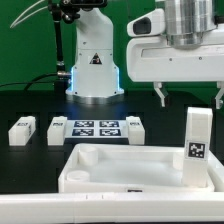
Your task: Assemble desk
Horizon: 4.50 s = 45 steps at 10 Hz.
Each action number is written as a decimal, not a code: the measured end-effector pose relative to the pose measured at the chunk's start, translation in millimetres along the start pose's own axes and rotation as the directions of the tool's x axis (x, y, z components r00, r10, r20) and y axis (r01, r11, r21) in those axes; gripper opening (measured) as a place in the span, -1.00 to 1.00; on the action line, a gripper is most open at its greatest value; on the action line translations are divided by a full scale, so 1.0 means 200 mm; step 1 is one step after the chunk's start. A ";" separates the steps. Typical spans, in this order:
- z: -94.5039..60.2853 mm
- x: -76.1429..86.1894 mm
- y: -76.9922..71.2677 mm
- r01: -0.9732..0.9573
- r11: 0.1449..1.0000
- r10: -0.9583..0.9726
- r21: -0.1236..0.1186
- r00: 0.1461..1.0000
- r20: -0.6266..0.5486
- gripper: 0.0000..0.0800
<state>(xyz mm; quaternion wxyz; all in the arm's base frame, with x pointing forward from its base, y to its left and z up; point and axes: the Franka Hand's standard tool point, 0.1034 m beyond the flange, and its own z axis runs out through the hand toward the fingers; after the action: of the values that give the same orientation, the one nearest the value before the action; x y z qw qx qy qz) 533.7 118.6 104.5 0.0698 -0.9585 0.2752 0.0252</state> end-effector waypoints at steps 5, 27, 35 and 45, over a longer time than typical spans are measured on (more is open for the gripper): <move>0.15 -0.11 0.22 0.388 0.921 -0.386 -0.038 0.921 0.062 0.62; 0.45 -0.40 0.70 0.363 0.913 -0.097 -0.186 0.636 0.766 0.62; 0.45 -0.37 0.70 0.358 0.914 -0.092 -0.190 0.641 0.762 -0.28; 0.04 0.01 0.80 0.245 0.961 -0.054 -0.130 0.628 0.777 -0.28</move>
Offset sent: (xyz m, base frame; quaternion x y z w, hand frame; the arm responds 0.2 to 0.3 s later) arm -0.0599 -0.0174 -0.0519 -0.0234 -0.0366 -0.2466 0.9682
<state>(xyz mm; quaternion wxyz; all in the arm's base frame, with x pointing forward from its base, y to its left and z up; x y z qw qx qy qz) 450.0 -15.4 77.6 0.0734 -0.8781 0.1339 0.4534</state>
